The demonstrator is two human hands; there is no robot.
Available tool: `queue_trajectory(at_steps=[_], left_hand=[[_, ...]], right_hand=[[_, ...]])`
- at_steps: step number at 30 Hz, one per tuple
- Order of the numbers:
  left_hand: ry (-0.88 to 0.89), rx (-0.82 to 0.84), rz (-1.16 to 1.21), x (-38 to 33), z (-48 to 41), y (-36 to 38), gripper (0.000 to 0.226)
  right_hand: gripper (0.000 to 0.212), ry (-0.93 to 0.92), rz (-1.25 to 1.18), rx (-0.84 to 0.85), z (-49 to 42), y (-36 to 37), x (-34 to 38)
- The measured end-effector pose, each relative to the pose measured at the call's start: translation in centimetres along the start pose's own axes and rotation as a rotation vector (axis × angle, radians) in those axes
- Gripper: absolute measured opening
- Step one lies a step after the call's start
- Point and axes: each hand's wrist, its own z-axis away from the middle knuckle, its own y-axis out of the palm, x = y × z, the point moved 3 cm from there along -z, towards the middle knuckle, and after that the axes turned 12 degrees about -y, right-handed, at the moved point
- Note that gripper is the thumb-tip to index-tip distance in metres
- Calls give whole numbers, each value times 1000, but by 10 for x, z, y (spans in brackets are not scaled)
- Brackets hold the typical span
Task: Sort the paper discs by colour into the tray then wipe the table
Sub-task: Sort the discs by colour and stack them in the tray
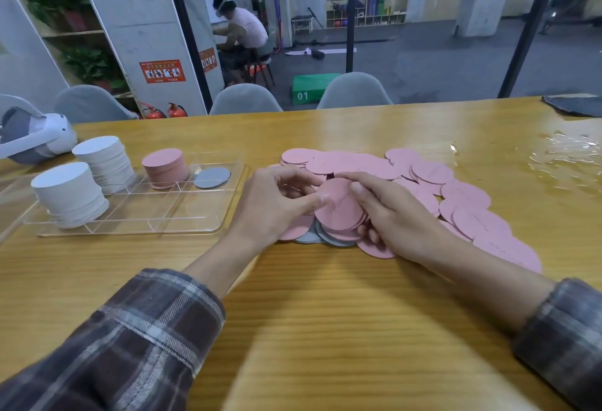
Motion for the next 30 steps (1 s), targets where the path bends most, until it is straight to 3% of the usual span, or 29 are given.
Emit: queue_trajectory(at_steps=[4,9,12,15,26,30], left_hand=[[15,-17,-34,2,1,3,24],[61,-67,-254,-3,-3,-11,10],[20,-88,-560,6,-8,-24,24],[-58,-35,-660,12,-9,-27,35],[-86,-49,-496,1,-12,-37,26],[-44,-71,-559,3,-12,-34,23]], right_hand=[[28,2,-52,26,3,3,1],[36,-129,314,-23,-1,-6,0],[40,-120,361,-42,-3,-9,-5],[41,-122,379,-18,-3,-11,-8],[41,-121,367,-30,-3,-11,-9],[42,-121,373,-29,-3,-12,-8]])
